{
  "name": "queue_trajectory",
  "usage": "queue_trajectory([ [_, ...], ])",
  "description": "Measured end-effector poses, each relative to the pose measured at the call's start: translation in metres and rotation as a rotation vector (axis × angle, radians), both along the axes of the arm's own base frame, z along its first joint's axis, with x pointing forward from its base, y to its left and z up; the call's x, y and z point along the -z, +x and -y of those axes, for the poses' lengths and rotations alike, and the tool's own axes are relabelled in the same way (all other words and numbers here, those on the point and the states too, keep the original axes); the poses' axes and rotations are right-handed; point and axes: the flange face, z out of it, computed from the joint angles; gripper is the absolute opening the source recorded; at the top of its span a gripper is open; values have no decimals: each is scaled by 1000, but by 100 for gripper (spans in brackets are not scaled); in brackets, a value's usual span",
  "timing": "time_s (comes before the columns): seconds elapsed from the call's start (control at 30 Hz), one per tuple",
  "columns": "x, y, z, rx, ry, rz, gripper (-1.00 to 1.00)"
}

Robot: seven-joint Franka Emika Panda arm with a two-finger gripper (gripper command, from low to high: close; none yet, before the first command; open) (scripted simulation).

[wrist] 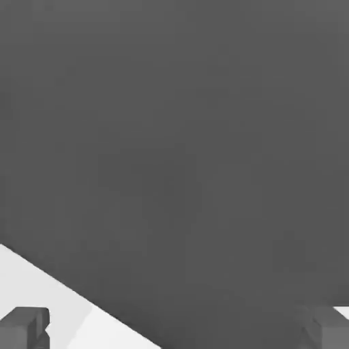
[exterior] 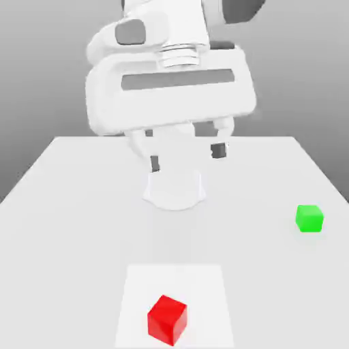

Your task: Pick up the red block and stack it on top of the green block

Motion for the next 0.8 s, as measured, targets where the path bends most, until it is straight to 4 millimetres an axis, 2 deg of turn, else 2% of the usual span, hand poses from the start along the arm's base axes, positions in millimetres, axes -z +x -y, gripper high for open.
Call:
queue_trajectory([
  [0.13, 72, 1, -2, -139, -63, -85, 0],
  [0.3, 153, -12, 5, -310, -155, -189, 0],
  [0.37, 182, -20, 9, -379, -195, -231, 0],
  [0.53, 244, -23, 12, -414, -216, -248, 0],
  [0.57, 255, -23, 12, -414, -215, -249, -100],
  [0.73, 255, -24, 12, -414, -214, -252, -100],
  [0.77, 260, -24, 12, -414, -214, -252, -100],
  [0.8, 256, -24, 12, -414, -214, -252, -100],
])
